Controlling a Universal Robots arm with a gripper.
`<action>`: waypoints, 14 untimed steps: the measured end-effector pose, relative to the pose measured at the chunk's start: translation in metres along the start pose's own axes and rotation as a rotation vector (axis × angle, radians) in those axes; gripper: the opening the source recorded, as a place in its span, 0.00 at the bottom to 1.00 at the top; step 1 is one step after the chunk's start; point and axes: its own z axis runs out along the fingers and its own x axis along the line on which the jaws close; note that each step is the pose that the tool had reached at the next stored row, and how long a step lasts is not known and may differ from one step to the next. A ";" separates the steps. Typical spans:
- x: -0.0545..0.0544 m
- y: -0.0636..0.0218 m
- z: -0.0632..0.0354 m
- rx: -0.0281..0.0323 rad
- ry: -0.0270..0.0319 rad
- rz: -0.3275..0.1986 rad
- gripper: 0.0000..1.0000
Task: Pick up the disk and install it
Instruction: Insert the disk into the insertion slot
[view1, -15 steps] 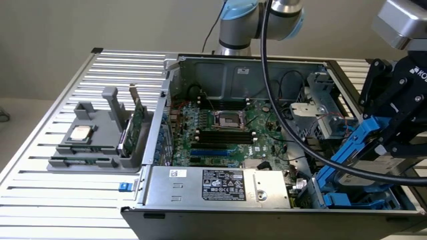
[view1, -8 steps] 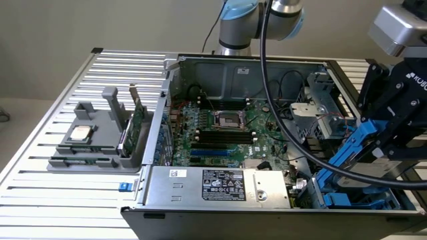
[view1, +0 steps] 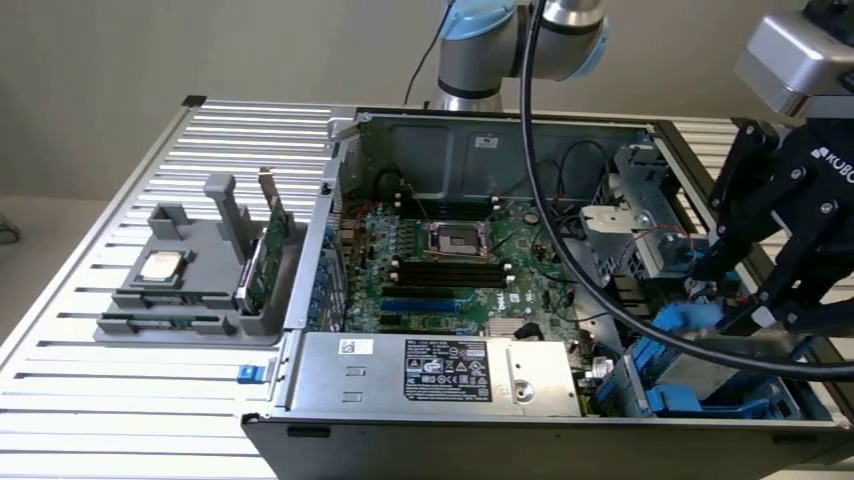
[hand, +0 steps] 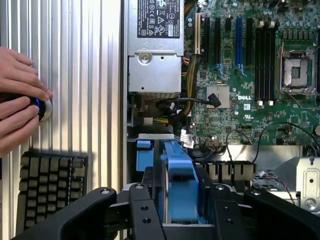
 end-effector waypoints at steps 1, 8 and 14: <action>0.000 -0.0001 0.0001 0.0000 0.0002 0.000 0.53; 0.000 -0.0002 0.0007 0.0000 0.0001 0.000 0.65; 0.000 -0.0002 0.0003 0.0000 -0.0002 0.000 0.65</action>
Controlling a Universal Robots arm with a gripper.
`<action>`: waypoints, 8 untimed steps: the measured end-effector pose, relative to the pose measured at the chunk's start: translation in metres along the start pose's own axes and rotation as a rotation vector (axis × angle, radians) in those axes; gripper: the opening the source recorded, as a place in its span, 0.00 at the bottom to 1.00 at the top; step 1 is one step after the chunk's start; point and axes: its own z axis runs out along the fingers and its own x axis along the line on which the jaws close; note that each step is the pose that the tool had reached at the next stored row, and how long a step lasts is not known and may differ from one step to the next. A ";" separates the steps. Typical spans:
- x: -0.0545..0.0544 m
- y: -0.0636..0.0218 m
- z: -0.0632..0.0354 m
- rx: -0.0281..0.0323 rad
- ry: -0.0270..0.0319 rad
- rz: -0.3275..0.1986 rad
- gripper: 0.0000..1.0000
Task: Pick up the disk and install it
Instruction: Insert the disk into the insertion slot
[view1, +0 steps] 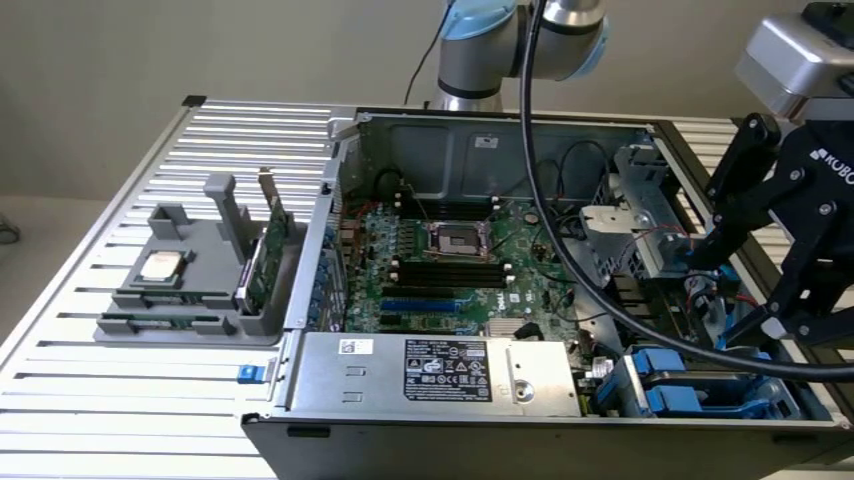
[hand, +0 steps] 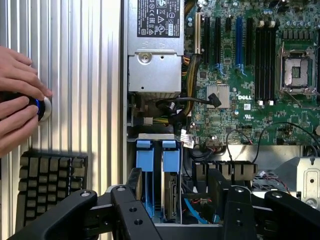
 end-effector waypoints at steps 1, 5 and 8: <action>0.000 0.0001 -0.0010 0.0000 0.0000 0.000 0.65; 0.000 0.0011 -0.0119 0.0000 -0.0001 0.000 0.65; 0.000 0.0021 -0.0237 0.0000 -0.0007 0.000 0.65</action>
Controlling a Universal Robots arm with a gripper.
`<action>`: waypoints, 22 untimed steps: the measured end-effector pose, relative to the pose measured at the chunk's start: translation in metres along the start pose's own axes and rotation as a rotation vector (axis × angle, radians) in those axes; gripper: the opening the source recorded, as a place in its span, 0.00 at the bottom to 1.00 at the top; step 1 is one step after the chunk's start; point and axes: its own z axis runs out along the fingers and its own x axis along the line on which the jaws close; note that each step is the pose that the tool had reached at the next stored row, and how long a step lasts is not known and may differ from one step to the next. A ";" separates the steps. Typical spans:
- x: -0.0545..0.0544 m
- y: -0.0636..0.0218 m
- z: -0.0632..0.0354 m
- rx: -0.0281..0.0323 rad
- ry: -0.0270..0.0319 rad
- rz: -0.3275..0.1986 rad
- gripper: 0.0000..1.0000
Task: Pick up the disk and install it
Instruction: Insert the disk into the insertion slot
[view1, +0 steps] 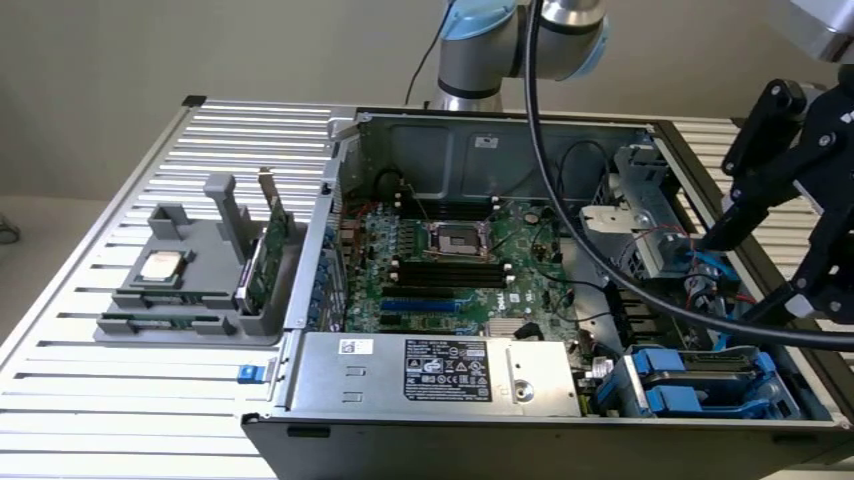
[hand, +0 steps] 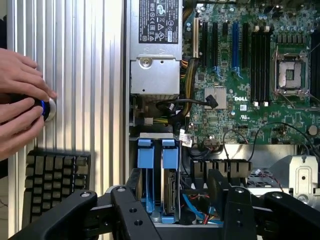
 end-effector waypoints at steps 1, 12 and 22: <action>0.000 0.0001 -0.0016 0.0000 0.0001 0.000 0.65; 0.000 -0.0115 -0.0037 0.0000 0.0002 0.000 0.26; 0.000 -0.0379 -0.0022 0.0108 -0.0004 0.002 0.11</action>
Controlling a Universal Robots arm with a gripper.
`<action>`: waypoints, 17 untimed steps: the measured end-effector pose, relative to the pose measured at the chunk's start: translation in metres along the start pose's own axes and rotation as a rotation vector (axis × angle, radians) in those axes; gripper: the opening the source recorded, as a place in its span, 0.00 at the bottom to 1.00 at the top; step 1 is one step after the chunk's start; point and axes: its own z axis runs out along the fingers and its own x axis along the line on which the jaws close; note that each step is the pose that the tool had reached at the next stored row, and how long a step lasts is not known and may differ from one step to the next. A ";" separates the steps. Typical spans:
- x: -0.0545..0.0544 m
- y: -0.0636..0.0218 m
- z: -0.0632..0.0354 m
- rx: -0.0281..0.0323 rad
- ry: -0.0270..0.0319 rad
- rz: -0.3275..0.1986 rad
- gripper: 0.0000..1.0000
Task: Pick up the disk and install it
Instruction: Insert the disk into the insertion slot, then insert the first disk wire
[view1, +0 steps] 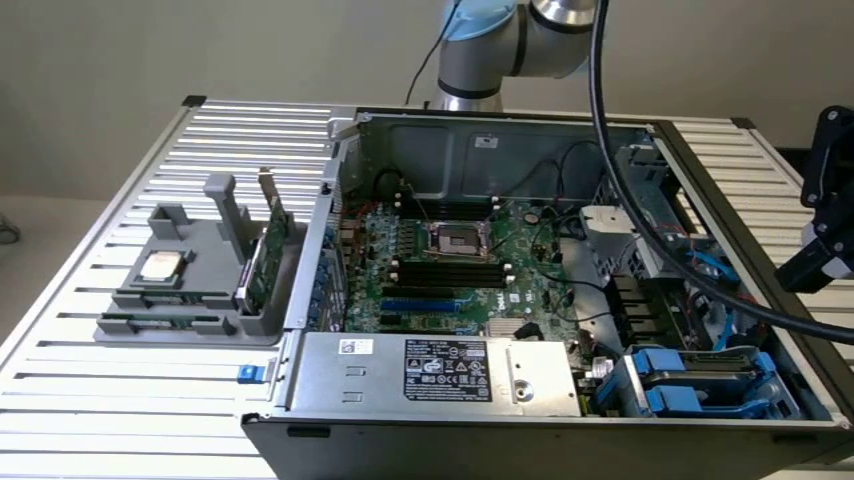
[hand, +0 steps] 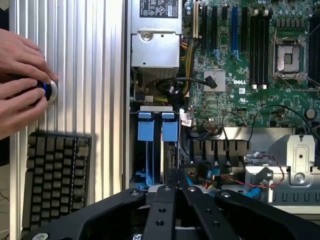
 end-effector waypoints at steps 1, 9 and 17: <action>0.000 0.0000 0.0002 0.0004 0.0001 0.002 0.11; 0.000 0.0000 0.0003 0.0005 -0.0001 0.002 0.11; 0.000 0.0000 0.0003 0.0009 0.0006 -0.007 0.11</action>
